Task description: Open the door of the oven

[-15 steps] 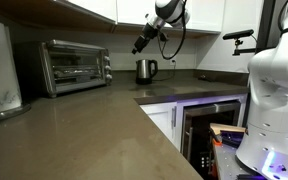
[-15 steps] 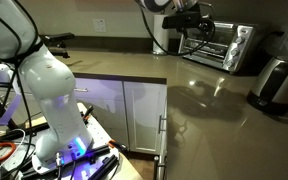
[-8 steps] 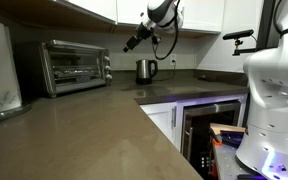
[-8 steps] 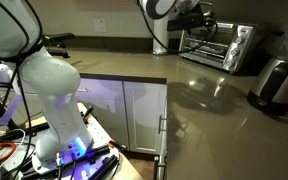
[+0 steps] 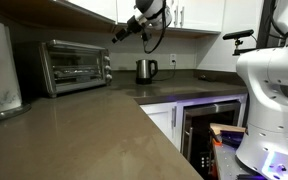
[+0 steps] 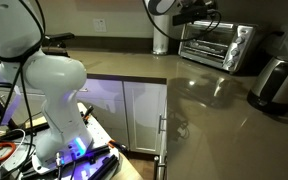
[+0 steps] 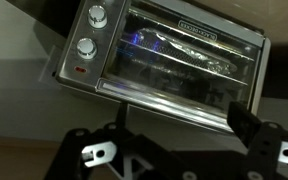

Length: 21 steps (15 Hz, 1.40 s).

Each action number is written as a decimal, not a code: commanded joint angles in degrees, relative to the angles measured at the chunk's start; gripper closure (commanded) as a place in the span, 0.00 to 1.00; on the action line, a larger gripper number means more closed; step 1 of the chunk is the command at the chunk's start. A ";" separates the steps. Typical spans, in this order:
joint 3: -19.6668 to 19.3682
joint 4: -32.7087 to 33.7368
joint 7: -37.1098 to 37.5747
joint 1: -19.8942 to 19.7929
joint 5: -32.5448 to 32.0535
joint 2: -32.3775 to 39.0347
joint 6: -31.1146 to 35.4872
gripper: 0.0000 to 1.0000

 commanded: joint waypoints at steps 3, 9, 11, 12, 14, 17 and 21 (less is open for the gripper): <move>-9.07 2.09 -2.51 9.28 6.62 1.10 0.70 0.00; -14.66 1.11 -0.51 16.27 7.19 0.00 3.50 0.00; -15.59 1.14 -0.51 17.72 7.29 -0.07 3.78 0.00; -15.67 1.15 -0.51 17.77 7.29 -0.08 3.78 0.00; -16.01 1.38 -0.94 18.18 7.12 0.04 4.02 0.00; -17.47 3.00 -1.31 19.92 6.47 3.46 1.76 0.00; -19.10 4.63 -1.86 22.04 5.37 7.99 -0.19 0.24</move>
